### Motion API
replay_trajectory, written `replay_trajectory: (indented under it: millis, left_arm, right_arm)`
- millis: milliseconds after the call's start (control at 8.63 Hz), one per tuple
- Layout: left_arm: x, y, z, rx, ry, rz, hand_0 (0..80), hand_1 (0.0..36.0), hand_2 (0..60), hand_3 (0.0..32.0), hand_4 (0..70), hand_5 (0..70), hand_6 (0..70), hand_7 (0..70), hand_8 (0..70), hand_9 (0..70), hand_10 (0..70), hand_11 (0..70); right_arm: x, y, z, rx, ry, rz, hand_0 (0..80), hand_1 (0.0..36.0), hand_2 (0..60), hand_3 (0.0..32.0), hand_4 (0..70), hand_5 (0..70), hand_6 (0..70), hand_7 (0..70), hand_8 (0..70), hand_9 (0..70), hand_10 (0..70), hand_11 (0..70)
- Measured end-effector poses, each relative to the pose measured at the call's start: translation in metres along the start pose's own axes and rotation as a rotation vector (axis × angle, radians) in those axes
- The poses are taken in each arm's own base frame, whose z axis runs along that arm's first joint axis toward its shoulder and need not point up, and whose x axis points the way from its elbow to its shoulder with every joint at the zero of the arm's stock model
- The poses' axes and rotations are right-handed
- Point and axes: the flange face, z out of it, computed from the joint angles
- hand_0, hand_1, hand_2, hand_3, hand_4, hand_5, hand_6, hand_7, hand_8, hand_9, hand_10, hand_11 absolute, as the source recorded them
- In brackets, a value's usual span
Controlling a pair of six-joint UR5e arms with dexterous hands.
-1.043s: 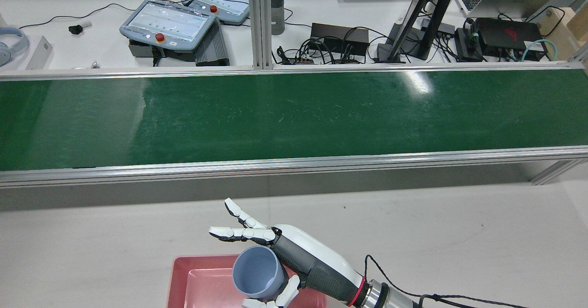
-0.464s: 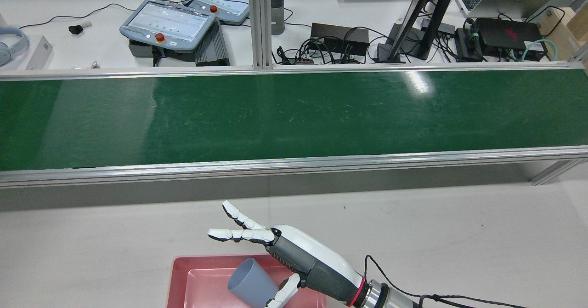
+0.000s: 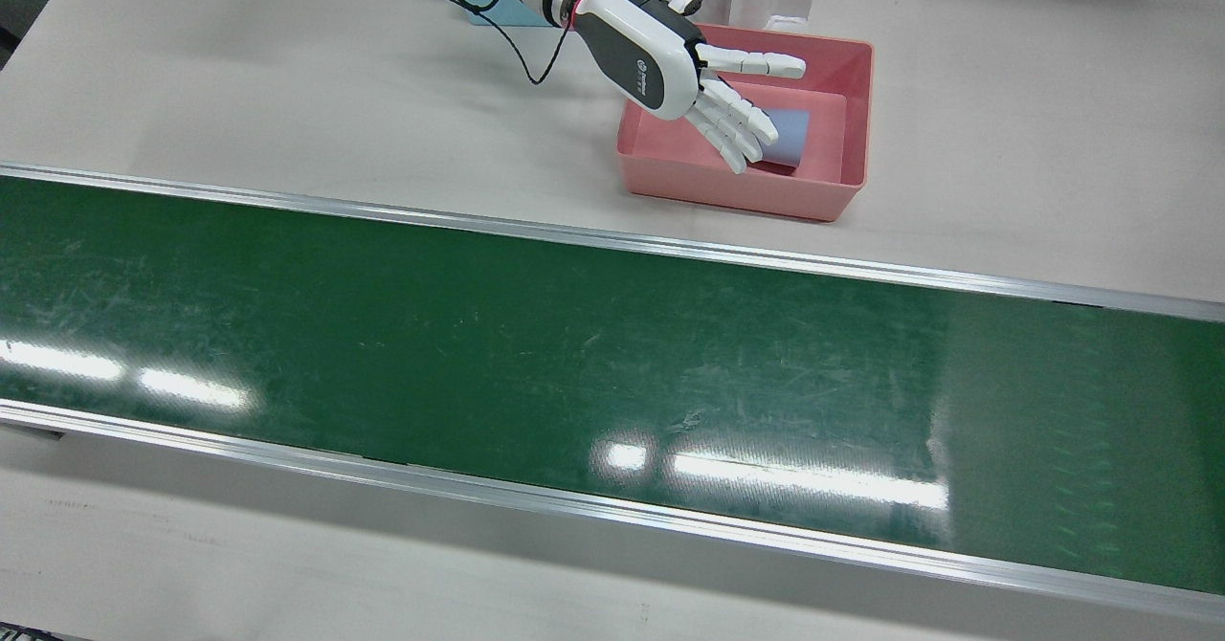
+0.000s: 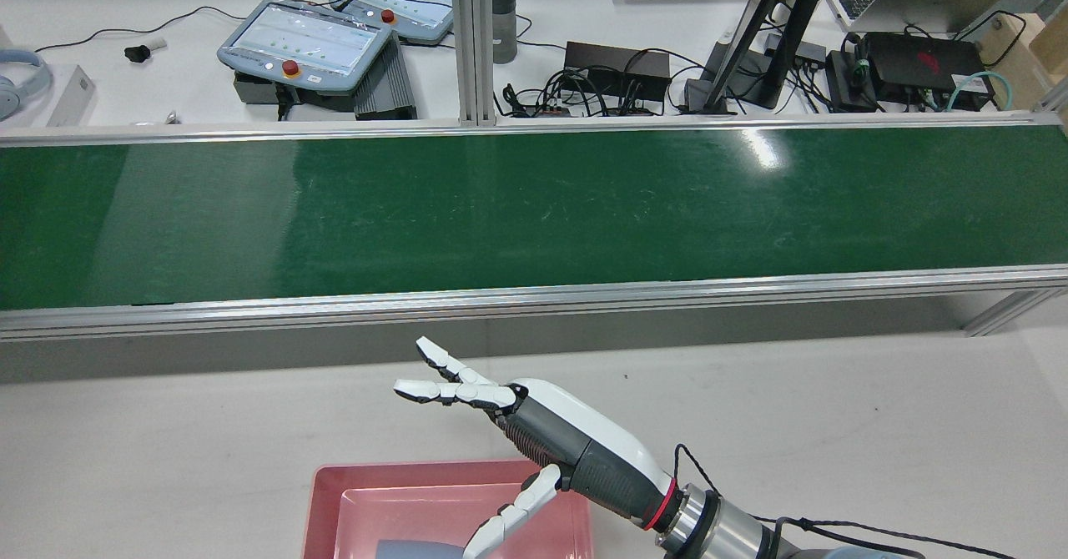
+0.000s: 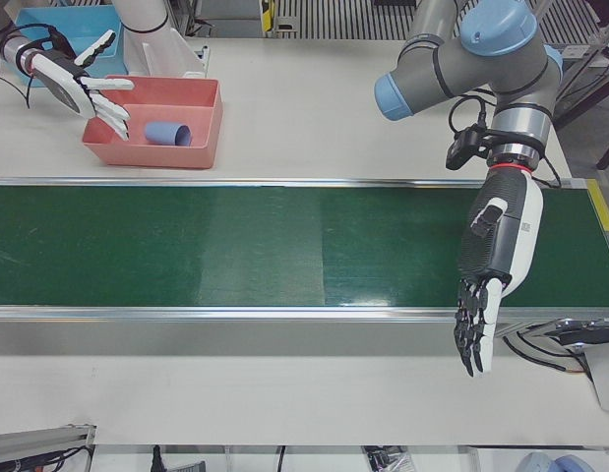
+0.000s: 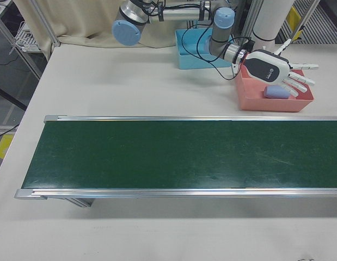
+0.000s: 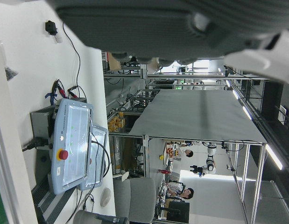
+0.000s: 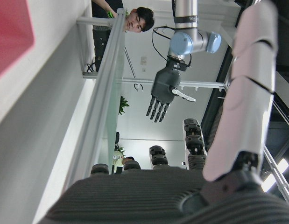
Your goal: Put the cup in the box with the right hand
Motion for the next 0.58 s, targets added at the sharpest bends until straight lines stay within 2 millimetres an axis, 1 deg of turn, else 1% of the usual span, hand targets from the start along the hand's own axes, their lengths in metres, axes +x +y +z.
replay_trajectory:
  millis: [116,232,348,464,579]
  left_arm:
    - [0.000,0.000,0.000,0.000,0.000,0.000,0.0,0.0,0.0,0.0,0.0,0.0,0.0,0.0,0.0,0.0,0.0,0.0]
    - [0.000,0.000,0.000,0.000,0.000,0.000,0.0,0.0,0.0,0.0,0.0,0.0,0.0,0.0,0.0,0.0,0.0,0.0]
    - [0.000,0.000,0.000,0.000,0.000,0.000,0.0,0.0,0.0,0.0,0.0,0.0,0.0,0.0,0.0,0.0,0.0,0.0]
    - [0.000,0.000,0.000,-0.001,0.000,0.000,0.0,0.0,0.0,0.0,0.0,0.0,0.0,0.0,0.0,0.0,0.0,0.0]
    - [0.000,0.000,0.000,0.000,0.000,0.000,0.0,0.0,0.0,0.0,0.0,0.0,0.0,0.0,0.0,0.0,0.0,0.0]
  right_arm:
    - [-0.028,-0.007,0.006,0.002,-0.045,0.007,60.3,35.3,38.8,0.0,1.4,10.5,13.1,48.7,12.5,25.2,6.1,12.0]
    - [-0.065,-0.016,0.013,0.012,-0.099,-0.010,58.0,36.0,60.0,0.0,4.0,11.6,14.5,53.7,14.6,28.5,7.4,14.1]
    - [-0.109,-0.031,0.018,0.044,-0.155,-0.052,55.1,36.0,60.0,0.0,5.4,11.6,16.0,60.0,17.9,34.1,9.7,17.3]
    - [-0.156,-0.050,0.017,0.094,-0.210,-0.115,55.5,36.0,60.0,0.0,3.9,11.1,15.2,56.4,18.1,33.9,10.2,17.7]
    - [-0.207,-0.074,0.006,0.166,-0.264,-0.195,56.3,36.0,56.0,0.0,0.0,10.5,10.5,34.1,11.2,21.1,6.8,13.1]
